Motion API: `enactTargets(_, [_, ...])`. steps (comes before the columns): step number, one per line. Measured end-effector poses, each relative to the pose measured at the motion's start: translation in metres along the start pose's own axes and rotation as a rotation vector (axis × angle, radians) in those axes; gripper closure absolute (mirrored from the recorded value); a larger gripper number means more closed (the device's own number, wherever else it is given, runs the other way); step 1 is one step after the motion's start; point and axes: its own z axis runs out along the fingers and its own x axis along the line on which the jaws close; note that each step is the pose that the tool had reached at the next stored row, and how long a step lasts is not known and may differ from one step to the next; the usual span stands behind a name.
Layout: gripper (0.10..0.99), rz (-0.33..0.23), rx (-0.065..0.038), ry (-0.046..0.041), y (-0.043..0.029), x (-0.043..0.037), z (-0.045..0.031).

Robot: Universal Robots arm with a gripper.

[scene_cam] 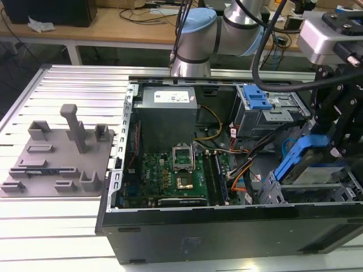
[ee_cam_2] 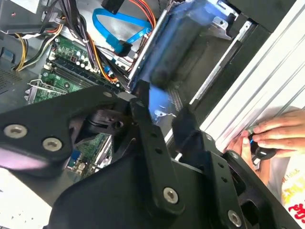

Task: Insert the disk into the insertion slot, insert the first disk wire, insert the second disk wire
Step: 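Insert the disk into the insertion slot, then insert the first disk wire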

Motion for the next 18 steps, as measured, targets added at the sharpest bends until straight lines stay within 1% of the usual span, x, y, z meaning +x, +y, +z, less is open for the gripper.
enactTargets(1, [0.647,0.0,0.0,0.0007,0.0001,0.0,0.0002])
enactTargets(2, [0.58,0.0,0.0,0.0014,0.0001,0.0001,0.0004])
enactTargets(7, [0.58,-0.002,0.0,0.01,0.0001,0.0,0.0002])
enactTargets(11, [0.58,-0.003,0.0,0.0141,0.0001,0.0,0.0003])
enactTargets(16, [0.58,-0.005,0.0,0.0242,0.0001,0.0,0.0003])
enactTargets(18, [0.58,-0.005,0.0,0.0263,0.0001,0.0,0.0002])
